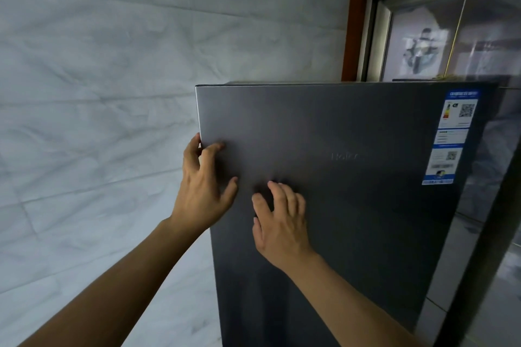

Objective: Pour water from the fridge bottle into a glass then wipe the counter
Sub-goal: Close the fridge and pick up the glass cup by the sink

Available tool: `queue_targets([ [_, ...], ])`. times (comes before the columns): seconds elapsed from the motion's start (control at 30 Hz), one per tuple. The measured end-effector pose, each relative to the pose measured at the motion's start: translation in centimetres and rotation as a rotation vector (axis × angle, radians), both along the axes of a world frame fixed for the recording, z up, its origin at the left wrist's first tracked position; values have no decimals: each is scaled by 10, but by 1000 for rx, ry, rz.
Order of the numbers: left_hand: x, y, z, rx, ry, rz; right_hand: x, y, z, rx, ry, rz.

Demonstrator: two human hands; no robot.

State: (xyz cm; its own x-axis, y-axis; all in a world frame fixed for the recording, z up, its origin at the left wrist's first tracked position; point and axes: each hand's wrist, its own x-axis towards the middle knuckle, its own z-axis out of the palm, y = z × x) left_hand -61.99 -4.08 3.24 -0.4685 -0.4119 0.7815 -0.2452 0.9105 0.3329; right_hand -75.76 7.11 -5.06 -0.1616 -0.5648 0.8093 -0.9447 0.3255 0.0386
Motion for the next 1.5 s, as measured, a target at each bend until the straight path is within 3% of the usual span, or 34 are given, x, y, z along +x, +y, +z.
queue_targets([
  [0.23, 20, 22, -9, 9, -12, 16, 24, 39, 2, 69, -135, -72],
  [0.37, 23, 61, -34, -7, -37, -130, 46, 89, -16, 133, -268, -228],
  [0.67, 2, 183, -107, 52, -535, -629, 106, 264, -65, 165, -509, -622],
  [0.83, 16, 276, -137, -45, -761, -793, 156, 371, -77, 254, -669, -874],
  [1.0, 55, 363, -155, -198, -925, -856, 225, 462, -85, 323, -853, -1047],
  [1.33, 179, 534, -193, -300, -1023, -946, 393, 622, -102, 335, -1096, -1188],
  [1.5, 244, 613, -202, -444, -1046, -1064, 487, 681, -105, 251, -1201, -1315],
])
